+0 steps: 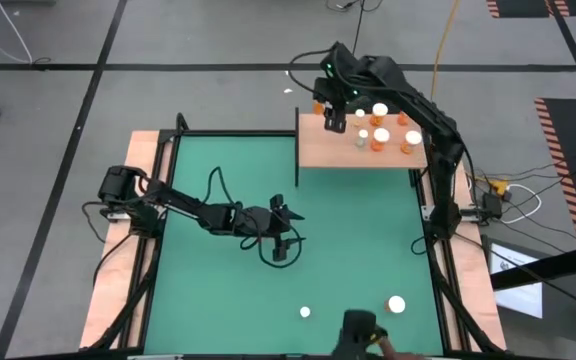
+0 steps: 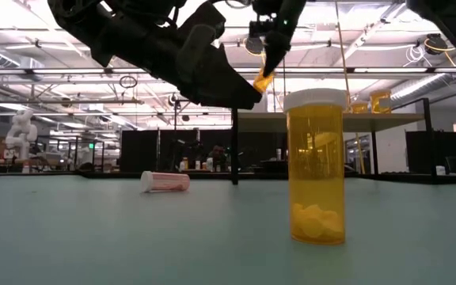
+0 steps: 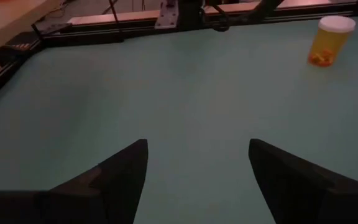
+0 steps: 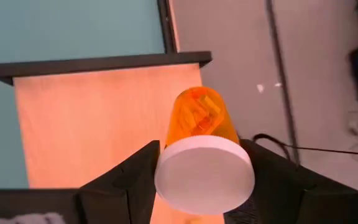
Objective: Pick and place medicine bottles onto shelf by color
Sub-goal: Put the orange pill bottle on the shelf
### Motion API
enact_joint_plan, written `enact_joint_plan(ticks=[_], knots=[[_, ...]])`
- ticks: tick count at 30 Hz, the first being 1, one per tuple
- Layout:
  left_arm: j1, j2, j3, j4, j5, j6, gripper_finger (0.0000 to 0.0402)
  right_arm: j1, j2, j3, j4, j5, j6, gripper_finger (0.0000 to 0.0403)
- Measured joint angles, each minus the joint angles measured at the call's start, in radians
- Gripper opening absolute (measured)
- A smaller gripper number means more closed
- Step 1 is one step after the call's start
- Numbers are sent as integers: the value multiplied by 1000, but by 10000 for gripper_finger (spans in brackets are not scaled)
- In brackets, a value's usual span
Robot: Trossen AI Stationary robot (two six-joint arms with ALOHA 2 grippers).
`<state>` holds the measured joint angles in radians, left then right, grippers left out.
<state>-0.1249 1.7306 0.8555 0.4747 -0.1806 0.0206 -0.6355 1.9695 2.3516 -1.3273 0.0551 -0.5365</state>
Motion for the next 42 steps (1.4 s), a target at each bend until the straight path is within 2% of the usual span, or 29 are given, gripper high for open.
enact_joint_plan(ticks=[6, 13, 21, 26, 42], knots=[[-9, 0, 0, -8, 2, -1, 278, -70, 50, 1, -97, 50, -4, 203], [-26, 0, 0, 5, 5, 26, 278, -96, 67, 0, -220, 49, 50, 203], [-28, 0, 0, 9, 6, 32, 278, -78, 107, 0, -196, 56, 27, 203], [-27, 0, 0, 28, 6, 36, 278, -68, 157, 0, -199, 106, 10, 205], [-27, 0, 0, 27, 7, 36, 278, -63, 147, 0, -213, 106, -14, 207]])
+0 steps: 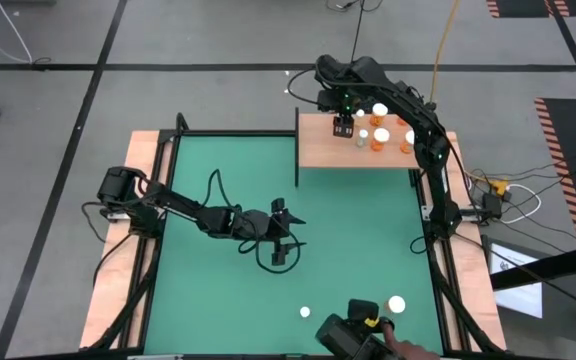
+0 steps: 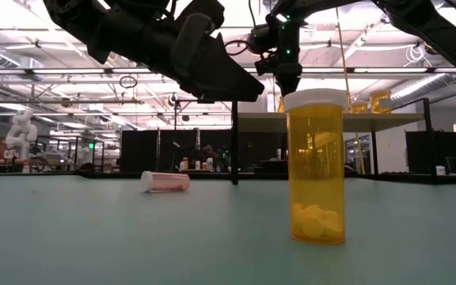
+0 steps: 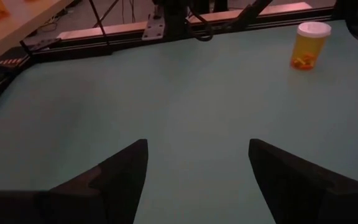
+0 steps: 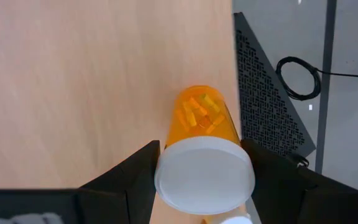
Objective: Pick and place medicine bottles onto shelf by color
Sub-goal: Put the orange pill bottle on the shelf
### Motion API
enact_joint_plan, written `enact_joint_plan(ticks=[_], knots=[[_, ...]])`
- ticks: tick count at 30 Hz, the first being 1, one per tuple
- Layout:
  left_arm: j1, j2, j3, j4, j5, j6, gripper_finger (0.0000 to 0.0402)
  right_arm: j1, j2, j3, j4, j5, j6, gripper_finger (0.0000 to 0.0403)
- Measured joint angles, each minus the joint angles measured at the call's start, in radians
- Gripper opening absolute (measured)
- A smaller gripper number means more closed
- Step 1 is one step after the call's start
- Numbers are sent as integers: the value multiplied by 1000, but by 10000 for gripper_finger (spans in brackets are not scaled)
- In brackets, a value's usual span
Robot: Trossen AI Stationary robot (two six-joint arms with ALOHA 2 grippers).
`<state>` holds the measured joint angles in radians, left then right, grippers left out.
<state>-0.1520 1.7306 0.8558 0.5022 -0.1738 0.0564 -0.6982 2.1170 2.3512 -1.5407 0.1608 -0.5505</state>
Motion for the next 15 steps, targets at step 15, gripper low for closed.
enact_joint_plan(ticks=[15], knots=[[0, 0, 0, 1, 0, -5, 278, 13, 0, 0, -12, -7, -33, 208]])
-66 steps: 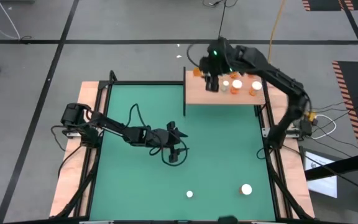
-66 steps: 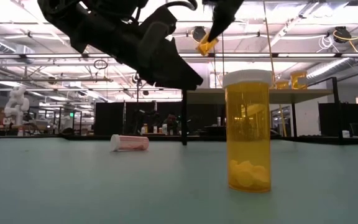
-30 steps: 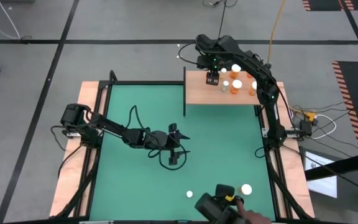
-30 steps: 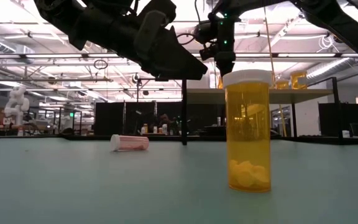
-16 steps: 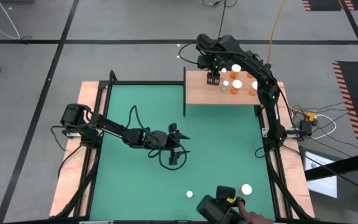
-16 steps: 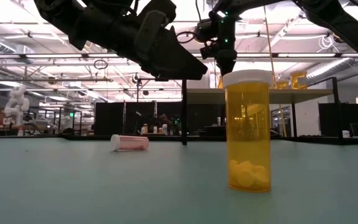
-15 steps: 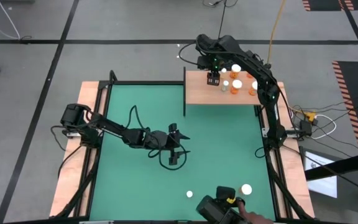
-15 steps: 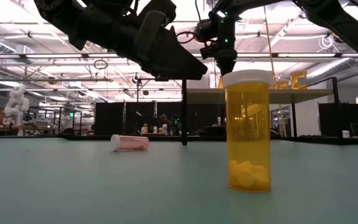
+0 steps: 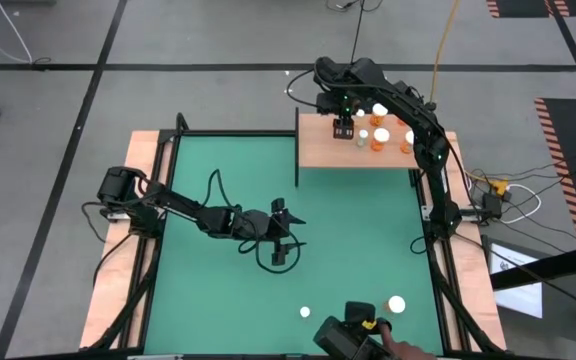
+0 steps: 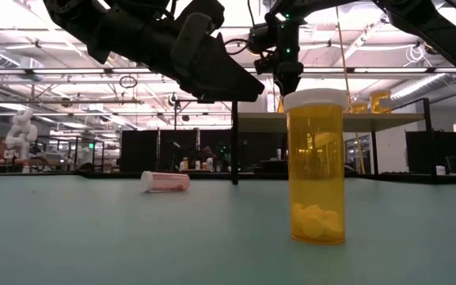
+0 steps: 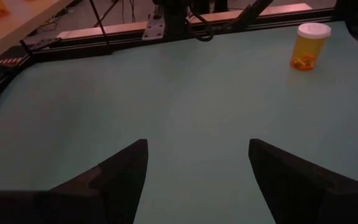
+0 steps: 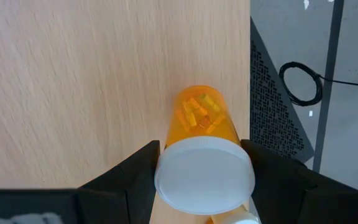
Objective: Pick and place medicine bottles onto shelf by color
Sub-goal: Put the orange pill bottle on the shelf
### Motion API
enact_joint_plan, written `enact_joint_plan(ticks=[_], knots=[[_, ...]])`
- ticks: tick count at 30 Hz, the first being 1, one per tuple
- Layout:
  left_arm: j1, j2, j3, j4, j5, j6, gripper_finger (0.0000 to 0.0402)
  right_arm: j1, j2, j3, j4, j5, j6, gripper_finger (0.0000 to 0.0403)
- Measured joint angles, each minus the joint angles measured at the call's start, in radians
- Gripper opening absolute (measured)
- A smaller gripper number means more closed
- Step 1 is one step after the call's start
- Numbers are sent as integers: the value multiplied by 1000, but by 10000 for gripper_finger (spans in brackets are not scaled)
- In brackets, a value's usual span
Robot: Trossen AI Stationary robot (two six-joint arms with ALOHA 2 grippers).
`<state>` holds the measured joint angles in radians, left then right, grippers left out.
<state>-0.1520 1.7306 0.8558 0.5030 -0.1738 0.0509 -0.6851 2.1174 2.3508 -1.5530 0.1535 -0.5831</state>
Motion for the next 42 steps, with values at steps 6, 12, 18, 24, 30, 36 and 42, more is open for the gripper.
enact_joint_plan(ticks=[6, 12, 18, 24, 30, 36, 42], knots=[[-1, 0, 0, -1, 0, -3, 278, 0, 0, 0, 10, 1, -3, 208], [-2, 0, 0, -5, 0, -8, 278, 0, -2, -21, 23, 3, 1, 218], [-10, 0, 0, -4, 0, -4, 278, 0, 0, -36, 29, 4, 2, 227], [-10, 0, 0, -4, 0, -3, 278, 0, -1, -36, 41, 6, -4, 228], [-10, 0, 0, -4, 0, -3, 278, 0, -1, -36, 54, 37, -5, 229], [-10, 0, 0, -4, 0, -3, 278, 2, -7, -36, 52, 31, 9, 239], [-10, 0, 0, -4, 0, -5, 278, 40, -67, -36, 48, 31, 43, 257]])
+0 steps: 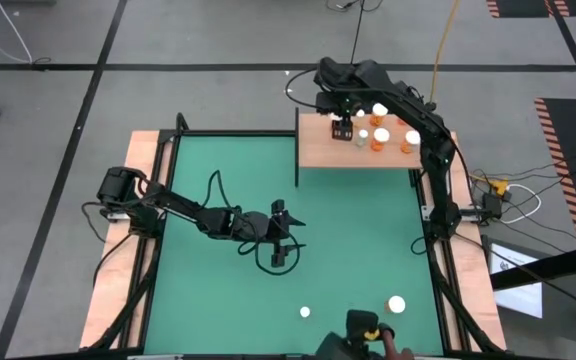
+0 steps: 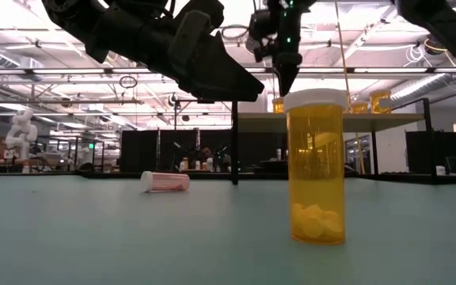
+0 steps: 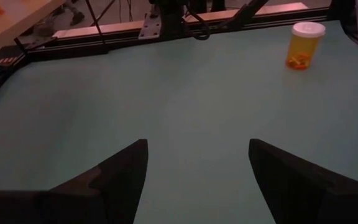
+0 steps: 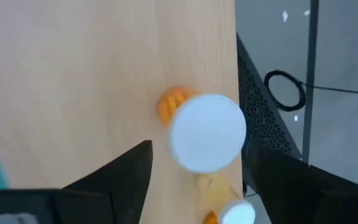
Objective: Pick and place medicine bottles onto shelf by color
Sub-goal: Put the orange pill bottle on the shelf
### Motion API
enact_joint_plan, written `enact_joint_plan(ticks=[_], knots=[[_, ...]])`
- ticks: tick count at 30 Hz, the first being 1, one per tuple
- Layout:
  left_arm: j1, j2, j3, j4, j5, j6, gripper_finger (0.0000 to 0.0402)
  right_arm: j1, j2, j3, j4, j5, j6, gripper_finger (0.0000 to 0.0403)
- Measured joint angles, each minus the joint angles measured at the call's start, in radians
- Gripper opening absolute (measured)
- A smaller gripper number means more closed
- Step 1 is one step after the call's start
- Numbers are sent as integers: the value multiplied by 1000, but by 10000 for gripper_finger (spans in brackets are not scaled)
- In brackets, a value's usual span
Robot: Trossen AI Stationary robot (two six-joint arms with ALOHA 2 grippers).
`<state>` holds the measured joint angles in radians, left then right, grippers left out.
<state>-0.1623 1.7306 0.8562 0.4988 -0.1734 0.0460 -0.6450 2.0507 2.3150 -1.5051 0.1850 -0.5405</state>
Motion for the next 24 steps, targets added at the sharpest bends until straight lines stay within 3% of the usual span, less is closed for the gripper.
enact_joint_plan(ticks=[7, 14, 19, 24], knots=[[-3, 0, 0, 3, 0, -10, 278, 90, -109, 1, 0, -3, 121, 263], [-15, 0, 0, 24, 0, -14, 278, 274, -245, -106, -9, -2, 313, 263], [-30, 0, 0, 26, -1, -38, 278, 464, -419, -379, 138, 12, 490, 263], [-59, 0, 0, 22, 0, -85, 278, 696, -632, -751, 401, 110, 659, 263]])
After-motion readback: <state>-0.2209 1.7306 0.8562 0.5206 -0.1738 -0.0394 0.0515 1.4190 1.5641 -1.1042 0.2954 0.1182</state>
